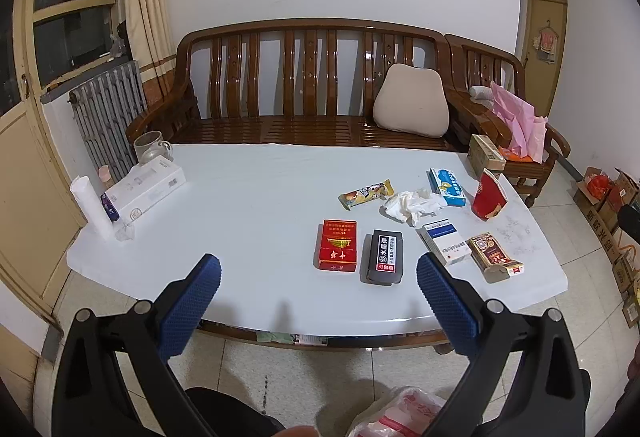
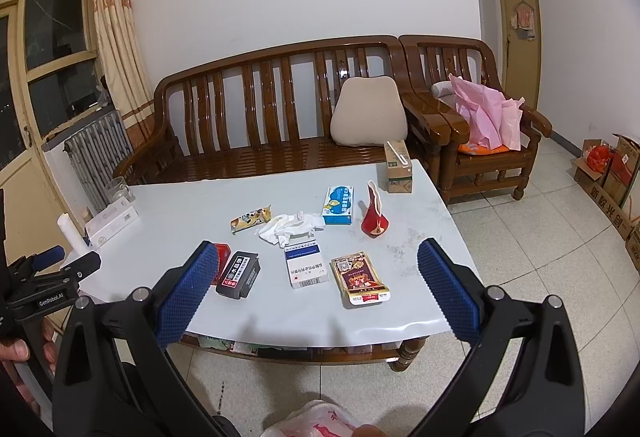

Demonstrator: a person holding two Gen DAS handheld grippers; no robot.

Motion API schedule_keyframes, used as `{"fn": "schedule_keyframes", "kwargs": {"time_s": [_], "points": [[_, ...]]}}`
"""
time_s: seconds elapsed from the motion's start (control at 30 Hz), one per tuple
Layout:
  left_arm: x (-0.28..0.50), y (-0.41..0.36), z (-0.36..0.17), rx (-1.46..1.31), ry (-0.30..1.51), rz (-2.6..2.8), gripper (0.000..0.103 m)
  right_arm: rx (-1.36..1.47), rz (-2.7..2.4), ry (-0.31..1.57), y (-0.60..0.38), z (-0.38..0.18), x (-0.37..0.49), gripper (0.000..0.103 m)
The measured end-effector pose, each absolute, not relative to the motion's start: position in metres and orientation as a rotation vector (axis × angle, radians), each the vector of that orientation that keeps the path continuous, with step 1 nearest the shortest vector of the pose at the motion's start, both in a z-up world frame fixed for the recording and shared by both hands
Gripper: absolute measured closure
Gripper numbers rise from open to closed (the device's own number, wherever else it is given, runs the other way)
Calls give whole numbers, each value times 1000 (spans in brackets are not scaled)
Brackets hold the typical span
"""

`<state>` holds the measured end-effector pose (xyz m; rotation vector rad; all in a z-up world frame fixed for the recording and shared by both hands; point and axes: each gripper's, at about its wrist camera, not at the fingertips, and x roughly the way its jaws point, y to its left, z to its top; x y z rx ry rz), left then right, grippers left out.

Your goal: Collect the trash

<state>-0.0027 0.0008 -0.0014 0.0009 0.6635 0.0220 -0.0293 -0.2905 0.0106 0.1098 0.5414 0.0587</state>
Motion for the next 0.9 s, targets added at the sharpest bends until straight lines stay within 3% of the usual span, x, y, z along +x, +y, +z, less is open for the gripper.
{"fn": "schedule_keyframes", "kwargs": {"time_s": [0.9], "points": [[1,-4,1,-6,663,9,7,122,51,578,-298,3,-28,5]]}}
